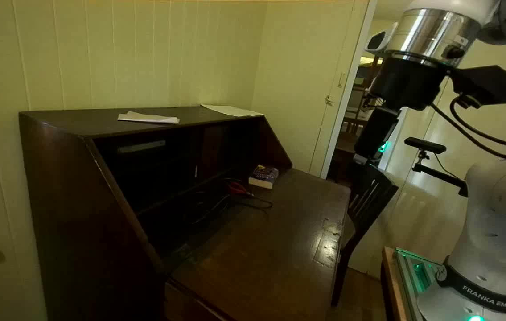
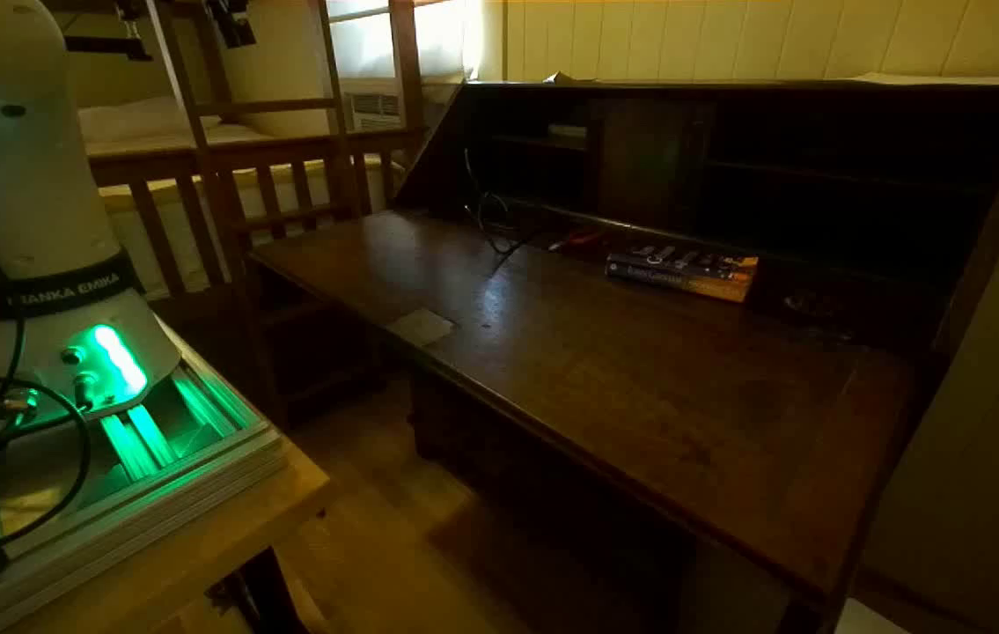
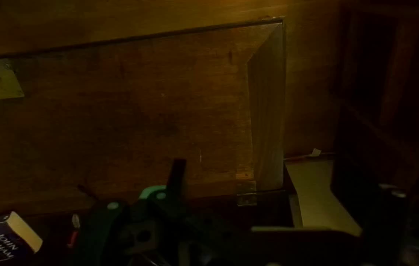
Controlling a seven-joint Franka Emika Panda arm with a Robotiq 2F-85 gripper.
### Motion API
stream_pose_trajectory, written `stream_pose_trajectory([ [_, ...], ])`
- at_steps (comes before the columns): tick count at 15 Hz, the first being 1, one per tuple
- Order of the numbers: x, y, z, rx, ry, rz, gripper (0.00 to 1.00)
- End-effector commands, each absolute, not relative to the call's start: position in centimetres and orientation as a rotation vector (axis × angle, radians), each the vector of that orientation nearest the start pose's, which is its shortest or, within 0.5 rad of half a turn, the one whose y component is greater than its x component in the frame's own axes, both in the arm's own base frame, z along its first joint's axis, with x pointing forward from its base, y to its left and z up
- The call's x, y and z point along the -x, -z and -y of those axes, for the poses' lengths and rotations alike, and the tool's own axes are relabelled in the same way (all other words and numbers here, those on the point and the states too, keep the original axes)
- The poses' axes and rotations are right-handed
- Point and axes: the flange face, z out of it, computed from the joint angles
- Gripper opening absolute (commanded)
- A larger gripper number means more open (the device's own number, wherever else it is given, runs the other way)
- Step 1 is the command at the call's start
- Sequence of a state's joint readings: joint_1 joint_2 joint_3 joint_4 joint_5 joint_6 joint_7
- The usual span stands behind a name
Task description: Use the orange object to open the cabinet door
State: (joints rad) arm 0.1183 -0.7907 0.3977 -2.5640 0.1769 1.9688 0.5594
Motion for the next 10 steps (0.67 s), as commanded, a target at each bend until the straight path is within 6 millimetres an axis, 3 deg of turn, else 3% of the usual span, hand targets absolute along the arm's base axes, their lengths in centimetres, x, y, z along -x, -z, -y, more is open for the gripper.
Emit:
stream_pose_trajectory([
  [1, -28.9, -50.7, -19.1, 3.137, 0.305, -0.295, 1.0],
  [3, -28.9, -50.7, -19.1, 3.137, 0.305, -0.295, 1.0],
  [5, -29.7, -51.0, -16.8, 3.132, 0.363, -0.286, 1.0],
  [7, -30.5, -51.9, -13.4, 3.087, 0.37, -0.229, 1.0],
  [10, -33.1, -53.2, -6.2, 3.046, 0.358, -0.046, 1.0],
])
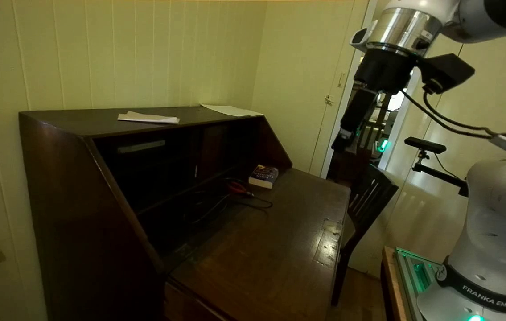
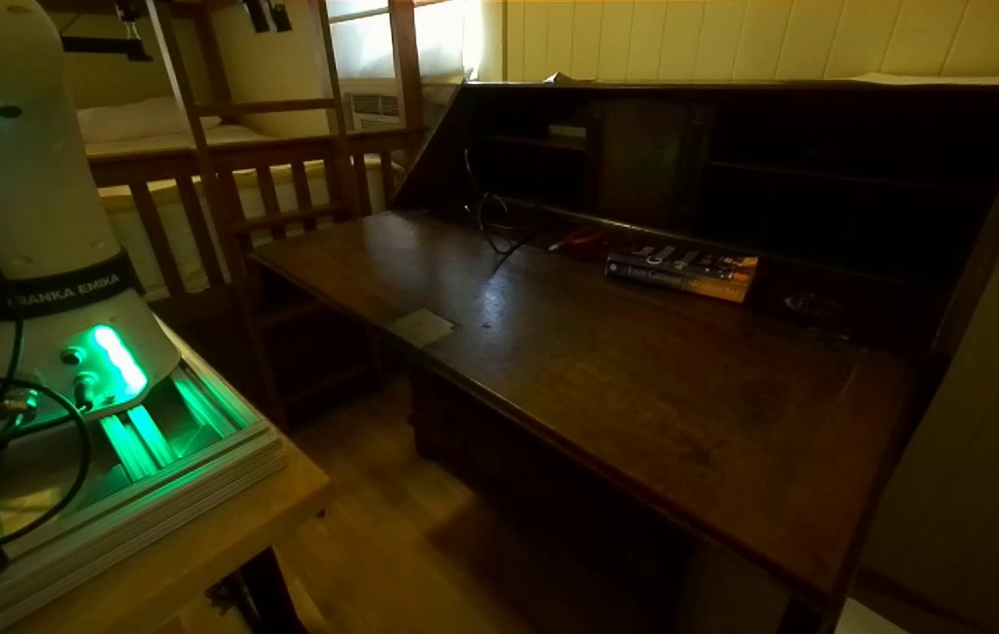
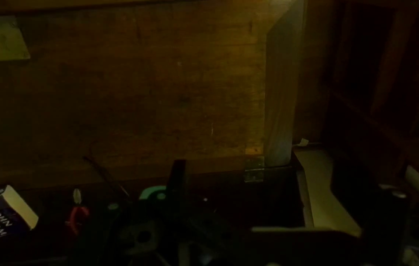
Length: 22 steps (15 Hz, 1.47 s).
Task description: Use the orange object to open the cabinet door
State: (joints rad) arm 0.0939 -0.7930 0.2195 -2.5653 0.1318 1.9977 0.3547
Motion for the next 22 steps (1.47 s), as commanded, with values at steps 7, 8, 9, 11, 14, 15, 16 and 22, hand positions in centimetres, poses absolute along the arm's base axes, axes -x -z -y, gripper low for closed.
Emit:
stream_pose_trajectory([
  [7, -38.3, -53.5, 9.2, 3.0, 0.288, 0.246, 1.0],
  [8, -36.1, -53.2, 7.1, 2.985, 0.334, 0.218, 1.0],
  [9, -36.7, -53.2, 8.5, 2.986, 0.331, 0.218, 1.0],
  [11, -37.8, -53.1, 9.4, 2.994, 0.314, 0.219, 1.0],
  [14, -38.3, -52.1, 9.3, 3.002, 0.274, 0.139, 1.0],
  [15, -38.8, -51.5, 10.6, 3.076, 0.281, 0.083, 1.0],
  [16, -38.9, -51.5, 11.5, 3.105, 0.296, 0.078, 1.0],
  [22, -43.3, -46.8, 18.4, 3.292, 0.282, 0.057, 1.0],
])
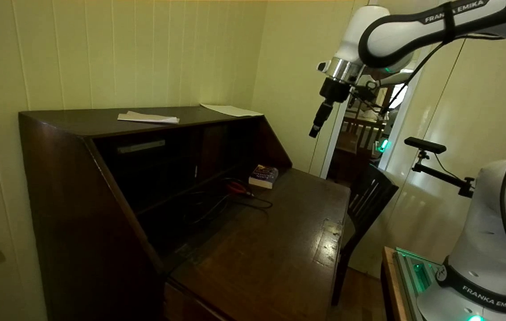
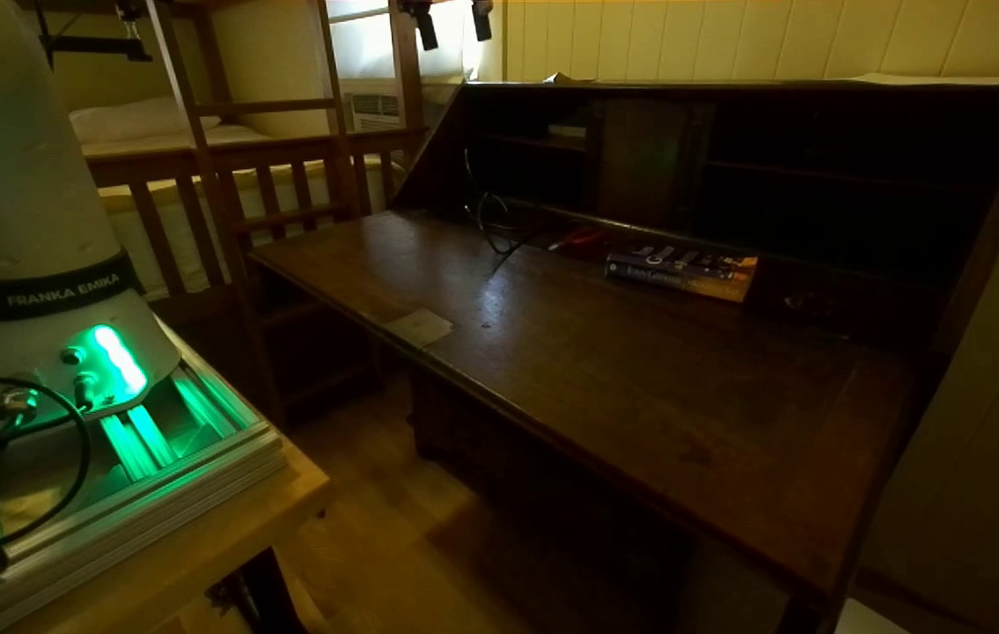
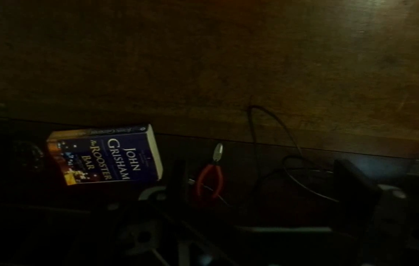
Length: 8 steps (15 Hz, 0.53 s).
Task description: Use the orange object to open the cabinet door
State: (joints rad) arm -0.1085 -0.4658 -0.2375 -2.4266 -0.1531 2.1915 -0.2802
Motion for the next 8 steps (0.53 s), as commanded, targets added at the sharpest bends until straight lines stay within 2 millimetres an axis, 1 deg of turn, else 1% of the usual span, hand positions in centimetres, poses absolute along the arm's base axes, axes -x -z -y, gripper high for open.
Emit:
stream_pose_trajectory([
  [1, -44.1, -45.7, 19.2, 3.289, 0.274, 0.062, 1.0],
  [4, -46.7, -42.3, 22.0, 3.2, 0.196, 0.018, 1.0],
  [5, -47.8, -41.3, 22.4, 3.159, 0.179, 0.001, 1.0],
  [6, -48.6, -40.6, 22.9, 3.13, 0.165, -0.011, 1.0],
  [7, -49.8, -39.9, 23.2, 3.1, 0.15, -0.034, 1.0],
  [8, -50.7, -39.7, 23.5, 3.074, 0.132, -0.069, 1.0],
])
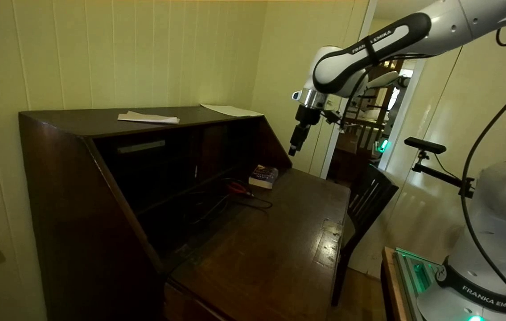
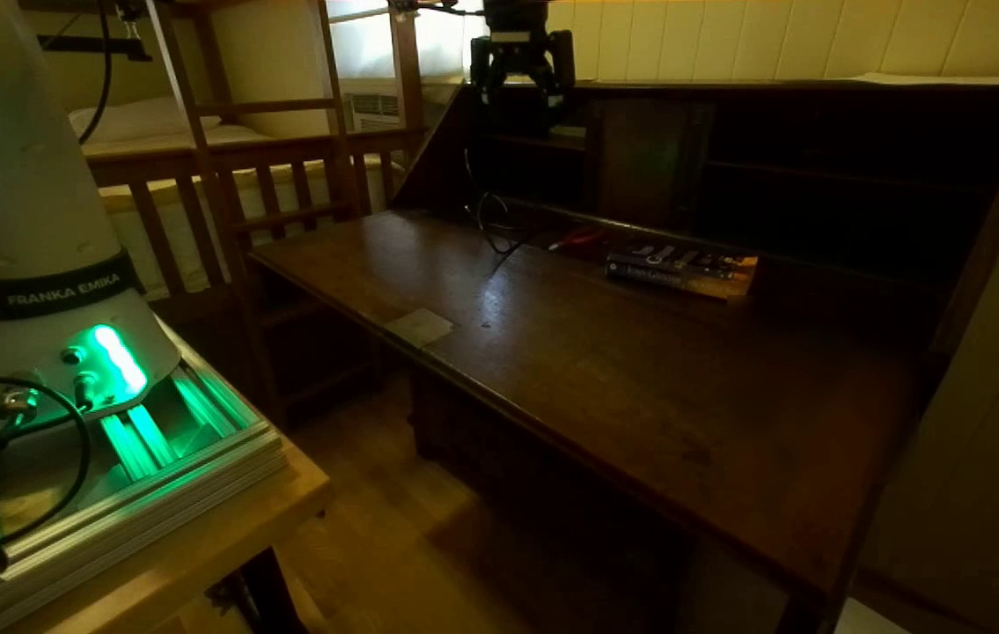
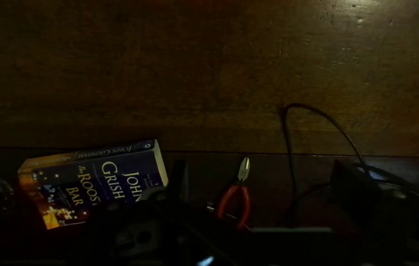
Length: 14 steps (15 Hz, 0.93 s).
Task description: Use the orange object to open the cabinet door
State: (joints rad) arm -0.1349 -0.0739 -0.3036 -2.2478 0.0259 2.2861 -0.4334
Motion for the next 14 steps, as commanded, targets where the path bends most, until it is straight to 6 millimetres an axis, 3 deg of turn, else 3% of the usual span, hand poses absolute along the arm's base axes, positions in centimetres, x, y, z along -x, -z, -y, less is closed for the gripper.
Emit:
stream_pose_trajectory([
  [1, -48.2, -40.0, 22.5, 3.121, 0.165, -0.055, 1.0],
  [3, -49.0, -39.2, 22.7, 3.121, 0.142, -0.056, 1.0],
  [8, -49.2, -39.3, 22.7, 3.156, 0.207, -0.131, 1.0],
  [12, -53.7, -36.1, 23.1, 3.24, 0.358, -0.247, 1.0],
  [14, -56.2, -33.9, 22.8, 3.246, 0.344, -0.31, 1.0],
])
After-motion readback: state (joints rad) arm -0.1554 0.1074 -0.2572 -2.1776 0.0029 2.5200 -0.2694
